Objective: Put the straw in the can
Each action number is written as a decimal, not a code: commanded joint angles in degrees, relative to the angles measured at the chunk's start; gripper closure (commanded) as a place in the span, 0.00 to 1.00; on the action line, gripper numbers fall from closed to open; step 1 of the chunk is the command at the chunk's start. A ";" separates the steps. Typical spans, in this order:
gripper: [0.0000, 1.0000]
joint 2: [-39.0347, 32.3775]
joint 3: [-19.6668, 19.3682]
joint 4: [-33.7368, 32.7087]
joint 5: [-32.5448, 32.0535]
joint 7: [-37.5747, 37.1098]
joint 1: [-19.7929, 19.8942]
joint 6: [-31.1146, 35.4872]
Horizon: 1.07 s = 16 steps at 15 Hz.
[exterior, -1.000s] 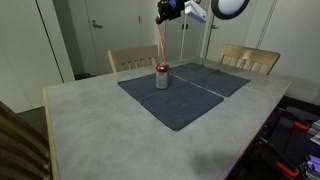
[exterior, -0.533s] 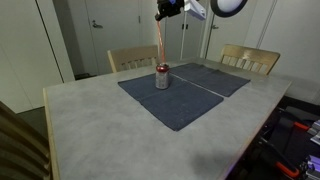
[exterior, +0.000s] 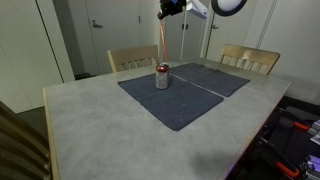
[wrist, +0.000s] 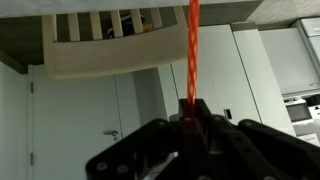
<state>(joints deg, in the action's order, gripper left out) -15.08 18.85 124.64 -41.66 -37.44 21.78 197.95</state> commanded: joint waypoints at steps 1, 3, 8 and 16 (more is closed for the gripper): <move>0.98 -0.70 0.96 -1.38 0.84 2.17 0.83 0.00; 0.98 -0.87 0.97 -1.70 0.79 2.18 0.75 0.00; 0.98 -2.29 1.26 -1.91 0.39 1.50 0.95 -0.03; 0.98 -4.08 2.14 -1.93 0.34 1.55 1.29 -0.03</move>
<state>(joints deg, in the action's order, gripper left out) -17.70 19.61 123.64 -41.65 -37.18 21.78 197.92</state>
